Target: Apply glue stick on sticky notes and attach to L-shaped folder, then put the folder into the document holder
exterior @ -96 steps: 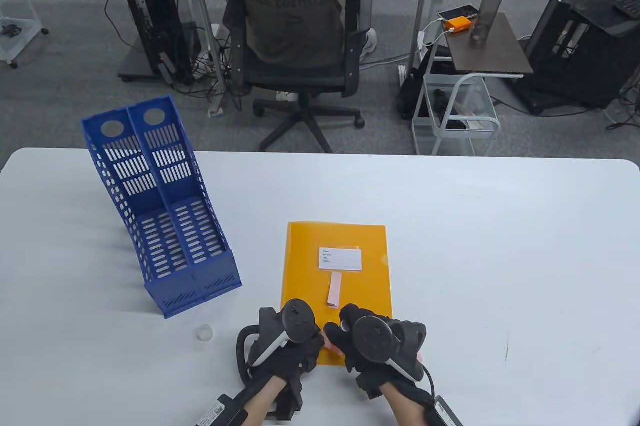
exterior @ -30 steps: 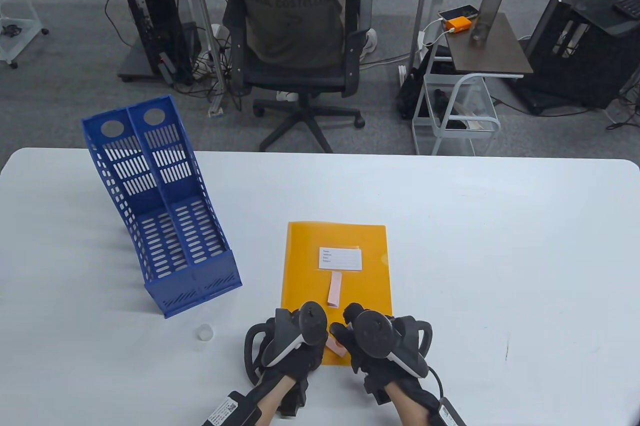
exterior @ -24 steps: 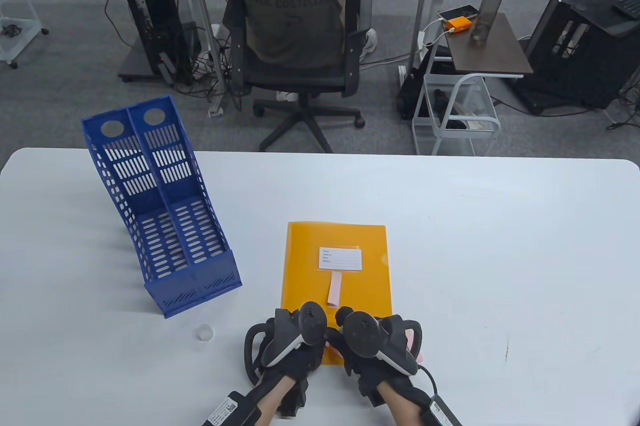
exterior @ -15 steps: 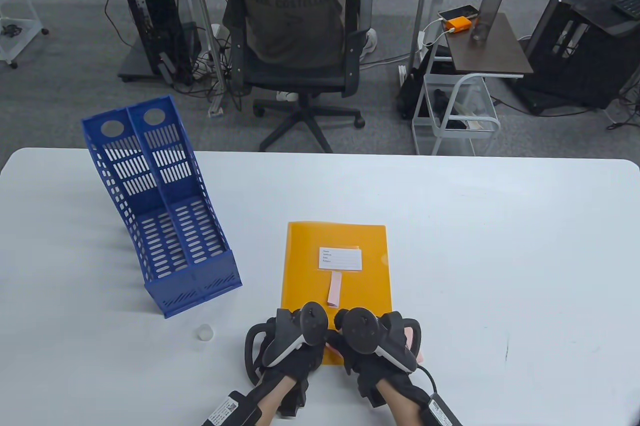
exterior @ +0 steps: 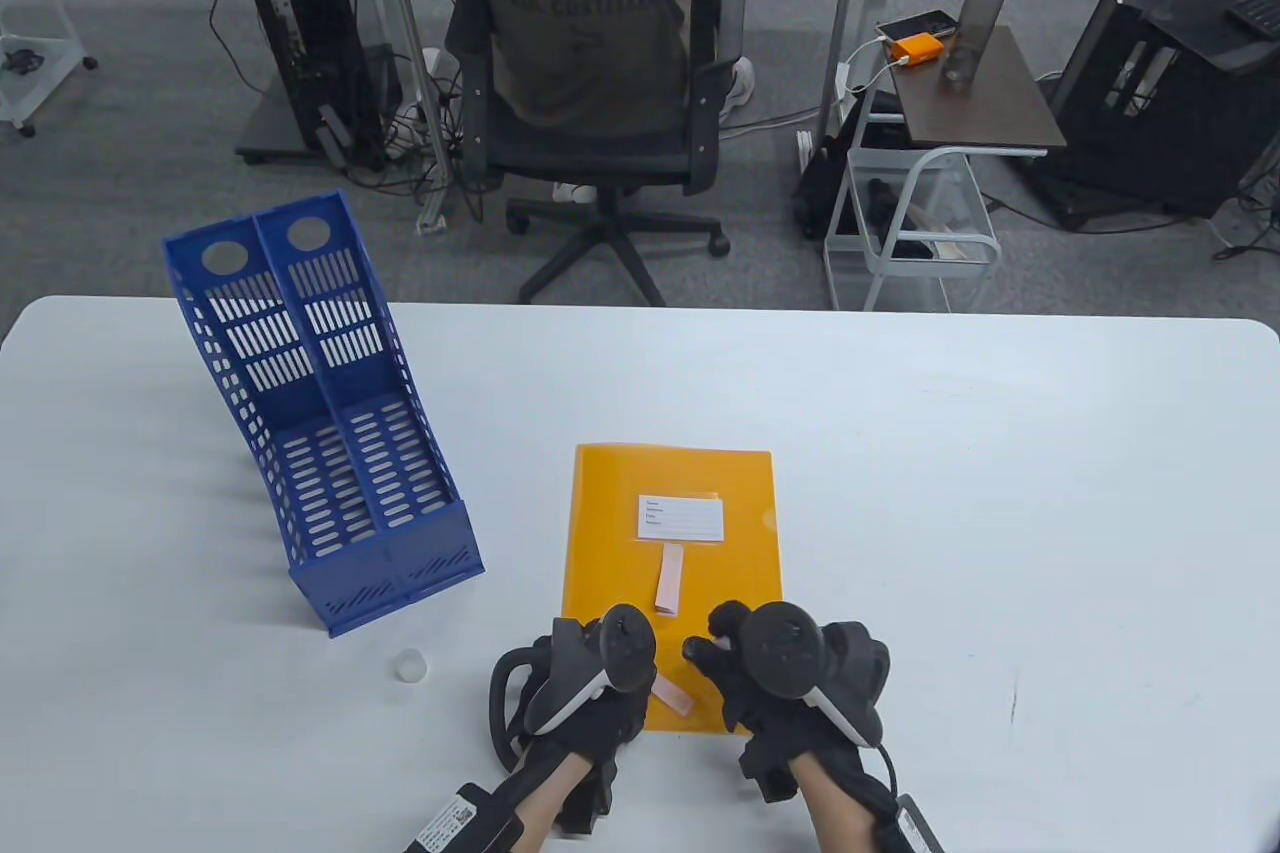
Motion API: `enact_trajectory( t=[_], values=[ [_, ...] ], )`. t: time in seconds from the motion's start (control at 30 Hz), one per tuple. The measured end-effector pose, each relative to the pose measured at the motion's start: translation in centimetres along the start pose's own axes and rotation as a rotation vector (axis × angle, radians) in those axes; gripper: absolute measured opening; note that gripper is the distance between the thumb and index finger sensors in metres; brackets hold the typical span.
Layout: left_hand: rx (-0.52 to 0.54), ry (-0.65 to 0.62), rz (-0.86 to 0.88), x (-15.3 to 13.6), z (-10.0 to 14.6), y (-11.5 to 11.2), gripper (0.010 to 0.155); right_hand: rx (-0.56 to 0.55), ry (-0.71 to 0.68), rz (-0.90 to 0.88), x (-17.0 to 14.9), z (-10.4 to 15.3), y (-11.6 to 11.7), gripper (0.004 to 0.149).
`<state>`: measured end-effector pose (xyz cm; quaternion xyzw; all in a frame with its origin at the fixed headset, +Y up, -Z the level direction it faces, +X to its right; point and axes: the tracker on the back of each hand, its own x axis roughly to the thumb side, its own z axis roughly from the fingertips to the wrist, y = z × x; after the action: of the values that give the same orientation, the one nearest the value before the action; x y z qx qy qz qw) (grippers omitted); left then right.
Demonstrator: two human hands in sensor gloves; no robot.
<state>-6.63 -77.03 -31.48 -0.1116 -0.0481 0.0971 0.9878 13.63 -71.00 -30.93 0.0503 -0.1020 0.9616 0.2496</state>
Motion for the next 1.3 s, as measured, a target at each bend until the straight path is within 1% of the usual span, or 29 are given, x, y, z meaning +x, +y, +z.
enact_trajectory(
  t=[0.07, 0.13, 0.23, 0.3, 0.33, 0.37, 0.43, 0.5, 0.57, 0.63, 0.73, 0.8, 0.9, 1.0, 1.07, 1.13, 1.23, 1.3],
  values=[
    [-0.005, 0.000, 0.004, 0.0, 0.1, 0.0, 0.037, 0.013, 0.042, -0.109, -1.2, -0.3, -0.3, 0.066],
    [-0.007, -0.001, 0.005, 0.0, 0.1, 0.0, 0.037, 0.046, 0.073, -0.181, -2.0, -0.5, -0.1, 0.071],
    [-0.008, -0.003, 0.010, -0.1, 0.1, 0.0, 0.037, 0.103, 0.111, -0.223, -2.9, -0.8, 0.6, 0.073],
    [-0.009, -0.004, 0.012, -0.1, 0.1, 0.0, 0.037, 0.131, 0.114, -0.215, -3.1, -1.0, 1.0, 0.072],
    [-0.009, -0.004, 0.013, -0.1, 0.0, 0.0, 0.037, 0.135, 0.115, -0.215, -3.1, -1.0, 1.2, 0.065],
    [-0.009, -0.004, 0.013, -0.1, 0.0, 0.0, 0.037, 0.147, 0.114, -0.215, -3.2, -1.1, 1.4, 0.063],
    [-0.011, -0.006, 0.014, -0.1, 0.1, 0.0, 0.037, 0.183, 0.128, -0.224, -3.2, -1.0, 1.7, 0.063],
    [-0.012, -0.006, 0.014, -0.2, 0.1, 0.0, 0.037, 0.133, 0.141, -0.238, -3.4, -1.0, 2.1, 0.063],
    [-0.013, -0.007, 0.013, -0.2, 0.1, 0.0, 0.037, 0.115, 0.129, -0.282, -3.6, -1.0, 2.4, 0.063],
    [-0.014, -0.009, 0.012, -0.2, 0.1, 0.0, 0.037, 0.177, 0.115, -0.333, -3.5, -1.1, 2.8, 0.063],
    [-0.012, -0.015, 0.008, -0.2, 0.0, 0.0, 0.037, 0.225, 0.128, -0.303, -3.5, -1.1, 3.4, 0.063],
    [-0.013, -0.017, 0.007, -0.2, 0.0, 0.0, 0.037, 0.225, 0.136, -0.278, -3.8, -1.2, 3.9, 0.063],
    [-0.016, -0.017, 0.008, -0.3, 0.0, 0.0, 0.037, 0.247, 0.133, -0.316, -4.0, -1.3, 4.5, 0.063],
    [-0.018, -0.018, 0.011, -0.3, 0.0, -0.1, 0.037, 0.245, 0.118, -0.346, -3.9, -1.3, 4.9, 0.063],
    [-0.020, -0.017, 0.011, -0.3, 0.1, -0.1, 0.037, 0.267, 0.123, -0.360, -3.9, -1.4, 5.2, 0.063],
    [-0.021, -0.017, 0.013, -0.4, 0.1, -0.1, 0.037, 0.276, 0.132, -0.370, -4.0, -1.5, 5.3, 0.063],
    [-0.023, -0.018, 0.010, -0.4, 0.1, -0.1, 0.037, 0.282, 0.138, -0.319, -4.1, -1.5, 5.3, 0.063],
    [-0.022, -0.018, 0.005, -0.3, 0.1, -0.1, 0.037, 0.282, 0.138, -0.335, -4.0, -1.5, 5.4, 0.063]
  ],
)
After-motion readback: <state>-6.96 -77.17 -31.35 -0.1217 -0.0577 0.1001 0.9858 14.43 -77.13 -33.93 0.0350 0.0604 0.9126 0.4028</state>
